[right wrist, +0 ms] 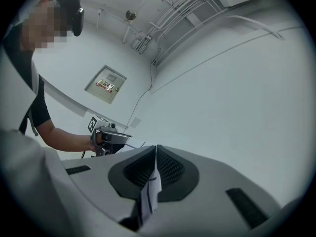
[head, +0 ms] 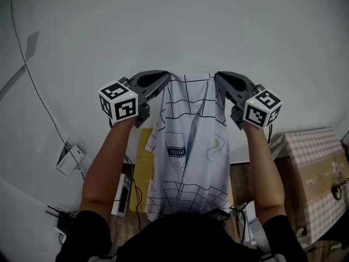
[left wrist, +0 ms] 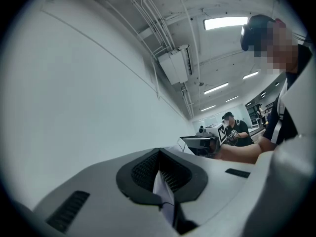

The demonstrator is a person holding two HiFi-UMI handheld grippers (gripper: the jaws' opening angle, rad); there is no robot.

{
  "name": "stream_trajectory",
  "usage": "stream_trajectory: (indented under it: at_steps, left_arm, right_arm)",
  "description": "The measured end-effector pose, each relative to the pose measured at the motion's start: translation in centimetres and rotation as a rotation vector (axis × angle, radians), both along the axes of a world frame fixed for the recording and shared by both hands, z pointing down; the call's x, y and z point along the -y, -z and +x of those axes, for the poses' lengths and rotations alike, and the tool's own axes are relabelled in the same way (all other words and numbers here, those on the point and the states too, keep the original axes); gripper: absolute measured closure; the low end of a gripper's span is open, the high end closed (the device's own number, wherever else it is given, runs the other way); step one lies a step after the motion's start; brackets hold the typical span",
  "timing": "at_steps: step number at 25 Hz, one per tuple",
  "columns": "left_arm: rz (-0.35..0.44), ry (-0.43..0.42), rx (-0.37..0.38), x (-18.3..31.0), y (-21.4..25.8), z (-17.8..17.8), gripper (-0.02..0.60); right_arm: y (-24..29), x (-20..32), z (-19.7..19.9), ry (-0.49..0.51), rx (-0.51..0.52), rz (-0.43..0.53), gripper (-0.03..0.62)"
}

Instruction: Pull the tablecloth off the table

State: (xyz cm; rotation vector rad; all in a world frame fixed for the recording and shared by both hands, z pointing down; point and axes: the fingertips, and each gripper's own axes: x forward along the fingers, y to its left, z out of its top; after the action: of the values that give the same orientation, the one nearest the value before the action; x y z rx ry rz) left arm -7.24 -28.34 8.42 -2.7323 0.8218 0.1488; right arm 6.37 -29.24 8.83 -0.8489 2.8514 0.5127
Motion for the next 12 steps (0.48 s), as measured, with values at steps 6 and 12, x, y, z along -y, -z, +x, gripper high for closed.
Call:
stream_trajectory:
  at_steps: [6,12]
  left_arm:
    - [-0.021,-0.014,-0.039,0.85,-0.38,-0.1,0.569]
    - [-0.01,-0.027,-0.063,0.27,-0.04,-0.27,0.569]
  right_arm:
    - [-0.29,0.62,0.05,0.003,-0.004,0.0,0.573]
    - [0.04,0.09,0.1,-0.011,-0.018,0.004,0.572]
